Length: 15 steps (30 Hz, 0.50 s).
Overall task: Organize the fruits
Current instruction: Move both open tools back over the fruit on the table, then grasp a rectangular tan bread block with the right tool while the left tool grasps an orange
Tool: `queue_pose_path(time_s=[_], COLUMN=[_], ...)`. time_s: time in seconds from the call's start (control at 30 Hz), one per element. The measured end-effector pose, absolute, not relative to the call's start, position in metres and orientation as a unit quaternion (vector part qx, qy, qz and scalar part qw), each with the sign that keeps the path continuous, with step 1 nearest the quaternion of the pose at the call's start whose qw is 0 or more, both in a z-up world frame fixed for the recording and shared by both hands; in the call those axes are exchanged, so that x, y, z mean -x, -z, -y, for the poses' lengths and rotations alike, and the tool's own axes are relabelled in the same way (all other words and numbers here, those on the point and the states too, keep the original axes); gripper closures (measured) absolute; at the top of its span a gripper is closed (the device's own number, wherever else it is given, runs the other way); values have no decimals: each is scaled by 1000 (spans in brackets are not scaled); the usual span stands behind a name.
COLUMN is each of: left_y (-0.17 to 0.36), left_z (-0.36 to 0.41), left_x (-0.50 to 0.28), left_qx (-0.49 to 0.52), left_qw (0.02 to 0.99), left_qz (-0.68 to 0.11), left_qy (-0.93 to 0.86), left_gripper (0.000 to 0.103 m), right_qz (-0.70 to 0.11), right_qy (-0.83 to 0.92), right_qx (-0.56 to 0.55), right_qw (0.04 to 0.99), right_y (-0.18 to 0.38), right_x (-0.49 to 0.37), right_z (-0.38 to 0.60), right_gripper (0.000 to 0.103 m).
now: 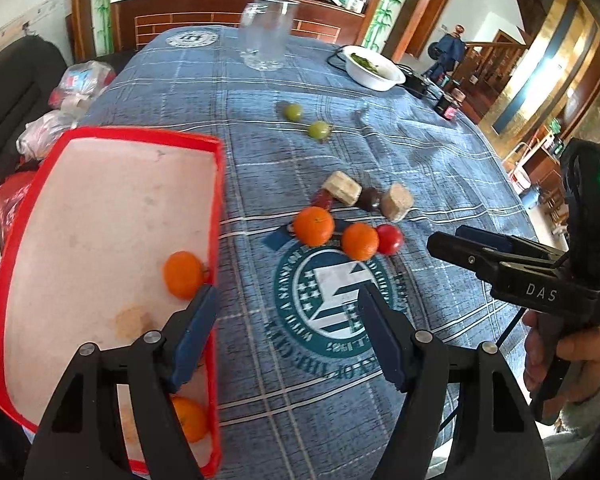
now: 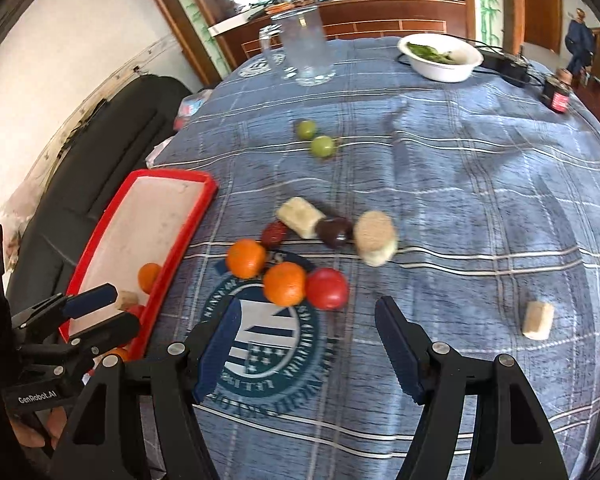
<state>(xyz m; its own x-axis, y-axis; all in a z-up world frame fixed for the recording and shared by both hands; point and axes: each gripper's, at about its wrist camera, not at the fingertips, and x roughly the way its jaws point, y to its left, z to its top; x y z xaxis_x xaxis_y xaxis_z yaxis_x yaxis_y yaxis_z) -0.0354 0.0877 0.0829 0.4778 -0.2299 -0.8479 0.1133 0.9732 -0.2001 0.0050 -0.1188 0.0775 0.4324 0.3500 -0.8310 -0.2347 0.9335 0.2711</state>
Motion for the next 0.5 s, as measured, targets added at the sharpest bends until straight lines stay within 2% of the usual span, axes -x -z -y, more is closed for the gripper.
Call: queue_pose_path(time_s=[0.5], left_y=[-58], left_z=[-55], left_x=[-3], left_qx=[25], left_qw=[843], left_qz=[-526], left_qy=[111], left_gripper=[31], right_qz=[-510], right_qy=[-101], right_qx=[-122], right_qw=[846], right_y=[-63], right_x=[3], right_z=[195], right_gripper=[32])
